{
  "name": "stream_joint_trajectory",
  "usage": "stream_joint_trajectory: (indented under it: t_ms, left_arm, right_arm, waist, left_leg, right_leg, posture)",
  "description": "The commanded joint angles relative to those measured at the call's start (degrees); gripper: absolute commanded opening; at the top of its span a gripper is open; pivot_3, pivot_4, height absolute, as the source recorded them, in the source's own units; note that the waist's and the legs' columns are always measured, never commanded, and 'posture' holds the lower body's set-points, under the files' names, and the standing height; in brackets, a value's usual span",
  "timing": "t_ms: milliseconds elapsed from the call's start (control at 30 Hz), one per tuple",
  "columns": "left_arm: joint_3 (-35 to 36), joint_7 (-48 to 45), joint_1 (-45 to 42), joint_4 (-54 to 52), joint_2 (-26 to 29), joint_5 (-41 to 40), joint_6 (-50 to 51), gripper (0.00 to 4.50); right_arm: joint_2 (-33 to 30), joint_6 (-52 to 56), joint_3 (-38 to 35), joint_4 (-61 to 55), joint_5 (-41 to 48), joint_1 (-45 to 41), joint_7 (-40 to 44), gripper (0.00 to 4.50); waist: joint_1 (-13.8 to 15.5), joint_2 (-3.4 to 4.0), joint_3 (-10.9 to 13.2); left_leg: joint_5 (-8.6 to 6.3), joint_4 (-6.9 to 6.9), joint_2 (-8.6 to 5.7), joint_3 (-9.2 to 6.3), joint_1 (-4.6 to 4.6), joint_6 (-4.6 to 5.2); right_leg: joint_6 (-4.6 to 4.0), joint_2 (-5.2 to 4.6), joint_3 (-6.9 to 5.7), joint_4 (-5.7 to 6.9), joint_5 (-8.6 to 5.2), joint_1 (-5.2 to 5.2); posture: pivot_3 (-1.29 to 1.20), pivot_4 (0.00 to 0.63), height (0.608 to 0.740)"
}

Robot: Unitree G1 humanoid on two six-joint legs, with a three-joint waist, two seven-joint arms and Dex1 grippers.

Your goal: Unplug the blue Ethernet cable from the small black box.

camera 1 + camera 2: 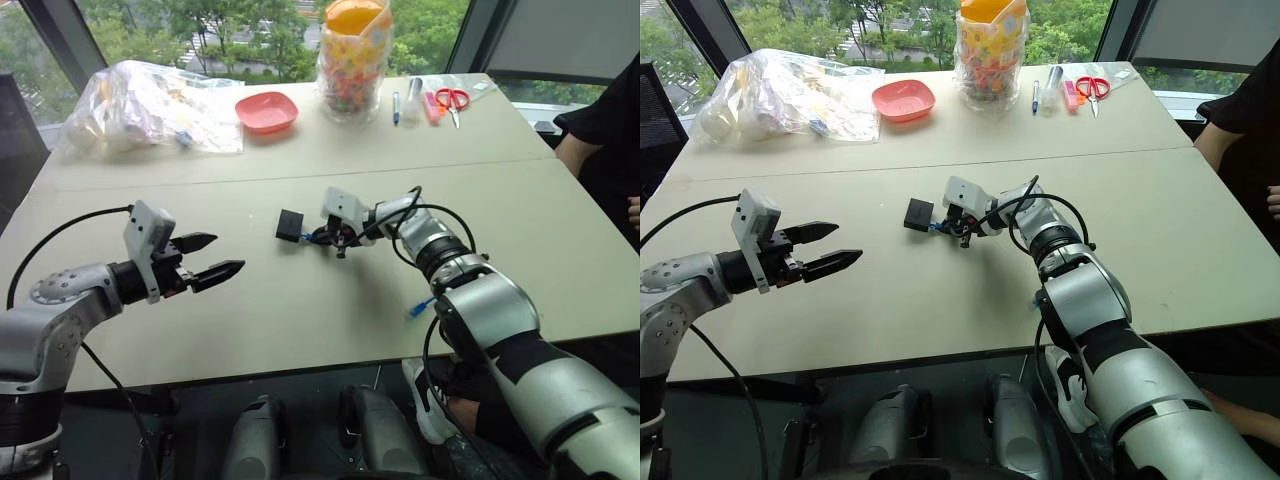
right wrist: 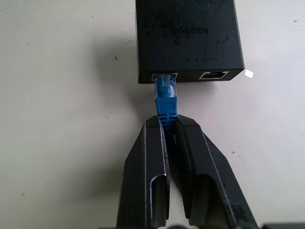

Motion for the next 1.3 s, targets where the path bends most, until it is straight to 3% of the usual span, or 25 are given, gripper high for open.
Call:
stream_joint_trajectory:
  t_ms: [33,267,467,633,900,1000,1233,1300]
  left_arm:
    - [-1.1,-2.3,-6.2,8.7,-0.6,2.7,-4.5,4.5]
    - [-6.3,-14.2,-30.8,42.1,-6.5,6.3,-9.3,4.5]
    - [-9.0,-25.7,-47.0,67.4,-12.1,12.0,-15.9,4.5]
    - [-7.1,-26.4,-54.9,79.5,-16.0,15.1,-20.8,4.5]
    - [-6.1,-26.7,-59.0,85.3,-20.9,19.0,-24.9,4.5]
    - [-4.2,-25.7,-59.5,86.3,-21.6,18.9,-24.5,3.62]
    - [-2.5,-26.8,-59.9,86.5,-21.8,19.8,-23.7,0.76]
    - [-2.5,-27.1,-59.7,86.4,-21.8,20.3,-23.9,0.48]
  right_arm:
    - [-2.5,-6.7,2.5,-2.9,-5.4,-0.2,-10.8,0.02]
    - [-9.3,-19.0,6.3,-16.1,-13.5,5.4,-25.8,0.02]
    - [-12.9,-19.4,4.4,-28.9,-13.5,10.3,-29.2,0.02]
    - [-14.5,-16.8,3.8,-36.6,-13.5,13.2,-29.5,0.02]
    - [-15.8,-13.1,4.4,-44.0,-14.7,16.5,-29.1,0.02]
    - [-16.0,-12.2,4.4,-45.8,-14.8,16.8,-28.9,0.0]
    - [-16.0,-11.0,4.7,-48.0,-15.1,17.3,-28.4,0.0]
    - [-15.9,-10.7,4.9,-48.5,-14.9,17.4,-27.9,0.0]
  waist:
    - [0.2,0.01,0.0]
    - [1.8,-0.08,0.0]
    - [1.3,-0.09,0.0]
    - [1.3,-0.12,0.0]
    - [1.5,-0.13,0.0]
    - [1.3,-0.14,0.0]
    - [1.4,-0.14,0.0]
    - [1.5,-0.14,0.0]
  left_leg:
    - [0.02,0.0,-0.01,0.01,0.0,-0.03]
    - [0.15,0.02,-0.22,0.03,-0.44,-0.18]
    - [0.11,-0.01,-0.32,0.16,-0.54,-0.1]
    - [0.1,-0.01,-0.3,0.13,-0.53,-0.08]
    - [0.1,0.02,-0.32,0.09,-0.54,-0.08]
    - [0.1,0.02,-0.32,0.09,-0.54,-0.07]
    - [0.1,0.02,-0.31,0.07,-0.54,-0.07]
    - [0.1,0.02,-0.31,0.07,-0.54,-0.07]
  right_leg:
    - [-0.03,0.0,0.0,0.0,0.02,-0.02]
    - [-0.01,-0.1,-0.13,-0.08,0.01,-0.21]
    - [0.28,-0.11,-0.12,-0.08,0.06,-0.3]
    - [0.36,-0.08,-0.13,-0.07,0.0,-0.3]
    - [0.37,-0.12,-0.13,-0.06,0.0,-0.28]
    - [0.37,-0.12,-0.13,-0.06,0.0,-0.29]
    - [0.37,-0.1,-0.14,-0.04,0.0,-0.29]
    - [0.37,-0.11,-0.13,-0.05,0.0,-0.29]
  posture:
    - [0.0,0.15,0.74]
    - [0.0,0.15,0.74]
    - [0.0,0.15,0.74]
    - [0.0,0.15,0.74]
    - [0.0,0.15,0.74]
    - [0.0,0.15,0.74]
    - [0.0,0.15,0.74]
    - [0.0,0.15,0.74]
